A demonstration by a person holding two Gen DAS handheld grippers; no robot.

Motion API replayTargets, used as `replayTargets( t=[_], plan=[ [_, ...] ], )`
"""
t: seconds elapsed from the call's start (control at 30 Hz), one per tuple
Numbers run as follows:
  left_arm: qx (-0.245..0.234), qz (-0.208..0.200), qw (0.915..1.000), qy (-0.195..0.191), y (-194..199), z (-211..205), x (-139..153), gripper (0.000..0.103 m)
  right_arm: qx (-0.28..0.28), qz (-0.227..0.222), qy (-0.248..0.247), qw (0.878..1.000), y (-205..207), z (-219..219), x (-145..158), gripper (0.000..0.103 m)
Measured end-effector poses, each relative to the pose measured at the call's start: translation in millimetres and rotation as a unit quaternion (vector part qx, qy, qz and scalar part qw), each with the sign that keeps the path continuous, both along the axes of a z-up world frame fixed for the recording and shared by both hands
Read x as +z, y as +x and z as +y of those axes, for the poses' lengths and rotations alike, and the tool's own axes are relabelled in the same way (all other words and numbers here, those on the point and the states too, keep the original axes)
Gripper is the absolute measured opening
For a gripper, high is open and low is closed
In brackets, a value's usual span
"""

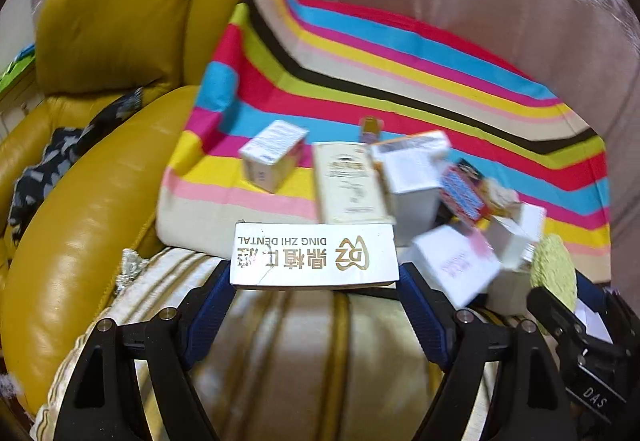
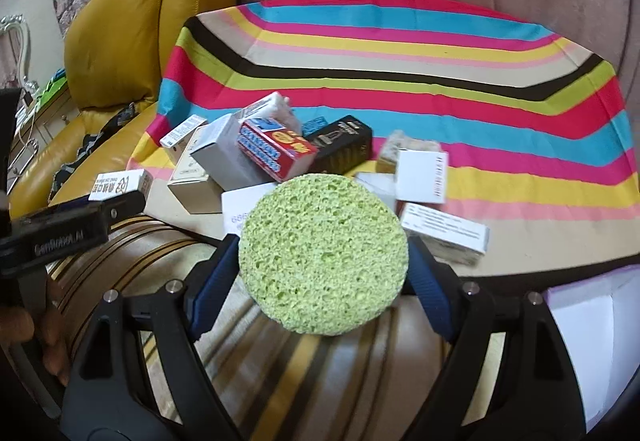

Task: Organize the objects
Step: 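Grasp the white DING ZHI DENTAL box with the left gripper while the right gripper holds the sponge, then lower both held items into the purple-rimmed box and open both grippers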

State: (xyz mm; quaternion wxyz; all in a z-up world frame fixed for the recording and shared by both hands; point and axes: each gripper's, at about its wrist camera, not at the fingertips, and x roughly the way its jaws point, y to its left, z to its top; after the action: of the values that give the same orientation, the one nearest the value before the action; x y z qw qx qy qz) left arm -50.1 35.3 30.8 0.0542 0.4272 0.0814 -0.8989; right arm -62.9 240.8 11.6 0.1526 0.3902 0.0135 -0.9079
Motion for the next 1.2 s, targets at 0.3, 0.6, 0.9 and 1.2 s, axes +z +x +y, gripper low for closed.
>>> replayTargets(
  t=[0.3, 0.6, 0.9, 1.2],
  plan=[
    [-0.080, 0.003, 0.9968, 0.004, 9, 58, 5, 0.082, -0.051, -0.011, -0.017, 0.998, 21, 48, 11, 0.084],
    [-0.180, 0.005, 0.9836, -0.013, 19, 130, 9, 0.082, -0.106, -0.017, -0.023, 0.994, 43, 102, 19, 0.084],
    [-0.269, -0.001, 0.9626, -0.029, 27, 202, 7, 0.082, -0.194, -0.032, -0.020, 0.980, 64, 183, 11, 0.084],
    [-0.345, 0.001, 0.9375, -0.044, 34, 271, 6, 0.082, -0.266, -0.045, -0.013, 0.963, 82, 250, -3, 0.084]
  ],
)
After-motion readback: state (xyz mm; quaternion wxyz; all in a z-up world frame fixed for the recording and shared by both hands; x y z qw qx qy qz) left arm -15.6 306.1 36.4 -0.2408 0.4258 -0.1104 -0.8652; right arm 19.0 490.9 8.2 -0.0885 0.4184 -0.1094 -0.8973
